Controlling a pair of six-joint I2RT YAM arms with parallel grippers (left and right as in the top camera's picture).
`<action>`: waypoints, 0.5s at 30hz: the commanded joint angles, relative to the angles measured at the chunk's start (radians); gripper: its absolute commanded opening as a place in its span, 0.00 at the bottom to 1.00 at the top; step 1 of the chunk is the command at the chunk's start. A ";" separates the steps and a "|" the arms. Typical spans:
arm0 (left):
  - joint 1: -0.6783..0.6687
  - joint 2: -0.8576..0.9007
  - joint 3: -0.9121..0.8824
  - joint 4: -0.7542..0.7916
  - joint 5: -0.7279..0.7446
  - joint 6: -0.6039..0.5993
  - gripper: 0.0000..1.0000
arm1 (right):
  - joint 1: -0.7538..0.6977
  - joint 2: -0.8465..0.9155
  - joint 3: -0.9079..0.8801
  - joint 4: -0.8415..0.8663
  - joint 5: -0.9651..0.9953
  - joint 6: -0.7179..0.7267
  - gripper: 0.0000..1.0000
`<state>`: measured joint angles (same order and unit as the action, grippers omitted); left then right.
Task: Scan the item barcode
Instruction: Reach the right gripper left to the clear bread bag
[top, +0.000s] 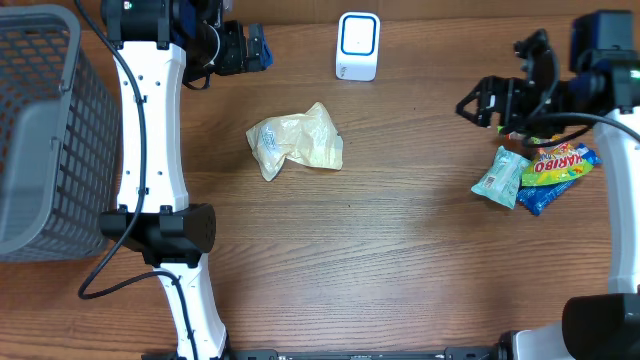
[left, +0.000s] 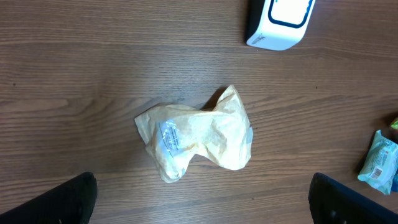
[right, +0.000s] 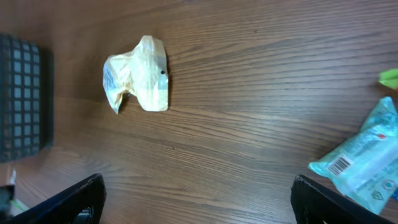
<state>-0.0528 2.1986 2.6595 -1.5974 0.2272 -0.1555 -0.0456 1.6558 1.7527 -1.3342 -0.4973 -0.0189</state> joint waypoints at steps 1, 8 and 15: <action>-0.013 -0.028 0.000 0.001 -0.002 -0.006 1.00 | 0.053 -0.016 0.021 0.025 0.091 0.072 0.95; -0.013 -0.028 0.000 0.001 -0.002 -0.006 1.00 | 0.134 -0.009 0.021 0.075 0.160 0.140 0.95; -0.013 -0.028 0.000 0.001 -0.002 -0.006 1.00 | 0.158 0.030 0.021 0.096 0.188 0.180 0.95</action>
<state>-0.0528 2.1986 2.6595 -1.5974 0.2272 -0.1555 0.1055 1.6600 1.7527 -1.2469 -0.3286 0.1383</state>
